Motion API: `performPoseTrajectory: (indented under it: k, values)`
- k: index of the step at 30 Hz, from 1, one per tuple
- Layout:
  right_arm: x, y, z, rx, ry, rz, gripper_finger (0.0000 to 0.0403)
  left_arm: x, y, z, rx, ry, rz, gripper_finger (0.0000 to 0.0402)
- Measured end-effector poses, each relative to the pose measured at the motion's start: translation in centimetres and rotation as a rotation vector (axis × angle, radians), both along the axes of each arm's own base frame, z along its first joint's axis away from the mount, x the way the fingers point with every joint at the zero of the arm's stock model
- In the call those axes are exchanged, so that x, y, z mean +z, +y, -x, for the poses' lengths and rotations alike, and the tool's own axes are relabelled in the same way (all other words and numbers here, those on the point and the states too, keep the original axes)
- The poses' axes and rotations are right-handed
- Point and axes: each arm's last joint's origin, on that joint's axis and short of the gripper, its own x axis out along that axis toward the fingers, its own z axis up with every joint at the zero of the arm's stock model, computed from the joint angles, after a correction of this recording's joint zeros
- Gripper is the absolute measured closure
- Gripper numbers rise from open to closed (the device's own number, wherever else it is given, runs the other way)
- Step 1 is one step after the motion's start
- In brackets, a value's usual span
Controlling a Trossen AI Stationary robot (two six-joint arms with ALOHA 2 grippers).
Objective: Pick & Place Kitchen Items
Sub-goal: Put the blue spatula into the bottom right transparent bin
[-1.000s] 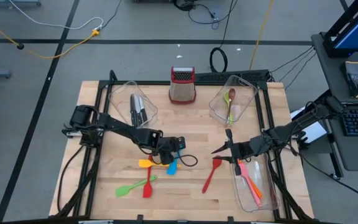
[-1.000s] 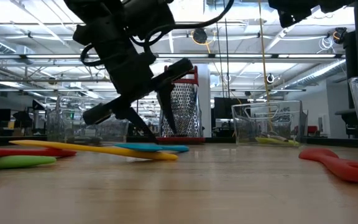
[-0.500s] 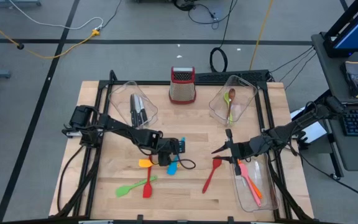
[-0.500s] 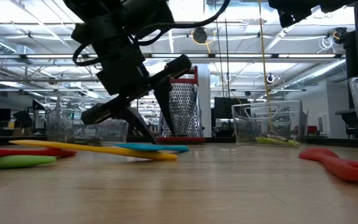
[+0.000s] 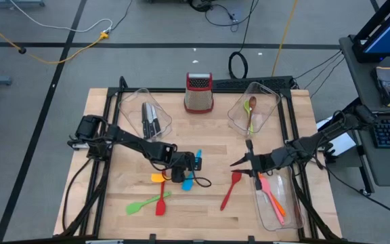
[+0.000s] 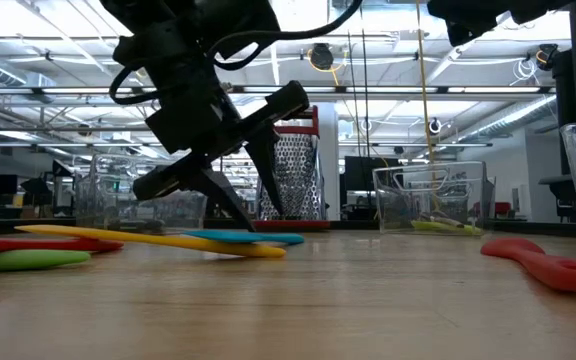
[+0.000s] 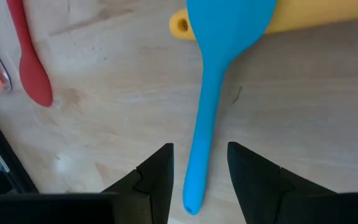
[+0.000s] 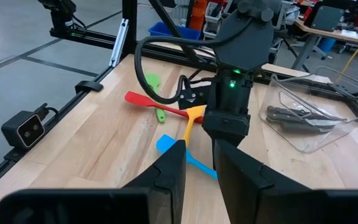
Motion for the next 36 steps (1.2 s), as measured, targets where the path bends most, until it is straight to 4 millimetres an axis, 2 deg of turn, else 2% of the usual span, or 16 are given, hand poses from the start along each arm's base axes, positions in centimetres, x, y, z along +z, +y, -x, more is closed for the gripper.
performPoseTrajectory:
  k: [2,6,13,19,28,33,36]
  values:
    - [0.0,-0.1,0.0,-0.005,0.0,0.0,0.0326,0.0,0.0,0.0,-0.001,0.0,-0.001,0.025]
    - [0.0,-0.1,0.0,-0.005,0.001,0.001,0.0326,-1.3,-0.1,-0.5,-0.019,0.038,-0.013,0.025]
    - [-0.5,-0.1,0.1,-0.006,0.006,-0.002,0.0326,-2.4,-0.2,-2.4,-0.058,0.103,-0.086,0.025]
    - [-1.1,-0.2,0.1,-0.004,-0.013,-0.01,0.0326,-3.1,-0.1,-2.8,0.005,0.162,-0.019,0.025]
    - [-1.1,-0.2,0.2,-0.002,-0.014,-0.01,0.0326,-3.3,0.1,-2.8,0.152,0.18,0.192,0.025]
    - [-1.1,-0.2,0.2,-0.004,-0.014,-0.015,0.0326,-3.4,0.1,-2.7,0.016,0.192,0.125,0.0251]
    - [-1.1,-0.2,0.2,-0.007,-0.011,-0.032,0.0326,-3.4,0.1,-2.6,-0.014,0.194,0.107,0.0272]
